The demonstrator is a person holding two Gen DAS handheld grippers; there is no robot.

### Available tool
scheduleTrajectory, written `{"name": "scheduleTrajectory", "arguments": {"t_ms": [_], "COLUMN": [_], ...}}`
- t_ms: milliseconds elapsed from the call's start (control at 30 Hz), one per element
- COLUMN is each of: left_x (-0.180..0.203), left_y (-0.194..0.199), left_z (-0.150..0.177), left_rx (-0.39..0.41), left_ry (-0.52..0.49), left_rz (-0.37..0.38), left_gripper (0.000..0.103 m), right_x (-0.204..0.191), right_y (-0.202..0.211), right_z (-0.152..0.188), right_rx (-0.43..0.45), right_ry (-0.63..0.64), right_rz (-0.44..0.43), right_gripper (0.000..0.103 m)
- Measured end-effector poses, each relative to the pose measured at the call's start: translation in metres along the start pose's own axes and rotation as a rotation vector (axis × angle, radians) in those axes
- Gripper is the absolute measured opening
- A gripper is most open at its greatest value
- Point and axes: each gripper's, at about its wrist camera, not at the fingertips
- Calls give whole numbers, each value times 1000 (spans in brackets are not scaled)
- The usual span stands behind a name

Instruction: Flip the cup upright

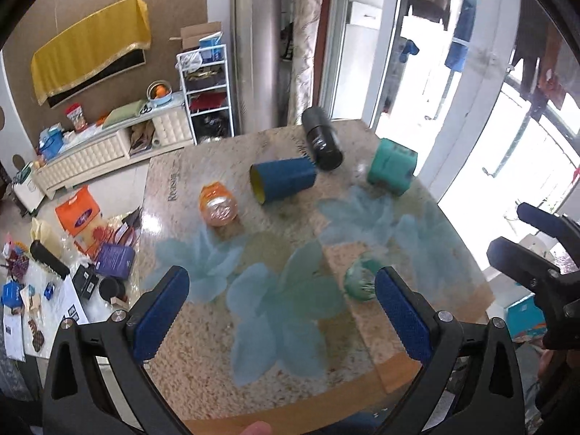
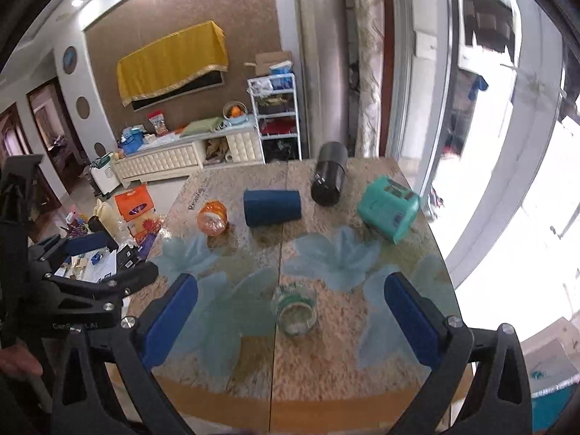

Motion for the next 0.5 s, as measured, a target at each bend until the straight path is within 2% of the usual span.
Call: {"name": "scheduleTrajectory", "arguments": {"t_ms": [133,500], "left_x": [15,23], "left_y": [16,27], "left_z": [-4,-8], "left_rx": [10,15], "left_ry": [-34,-20], "left_rz": [-7,-1], "left_gripper": [103,103], "right_x": [7,1], "right_y": [13,30], "right_z": [5,13], "right_rx": [-21,-18], "right_ry": [-13,14], "right_rz": [7,16], "right_gripper": [103,103]}}
Point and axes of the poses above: each gripper's, at about its wrist camera, not at the fingertips, and y roughly against the way its jaws point, x to its right, z to its underside, and after that the axes turned 7 degrees about x, right-handed
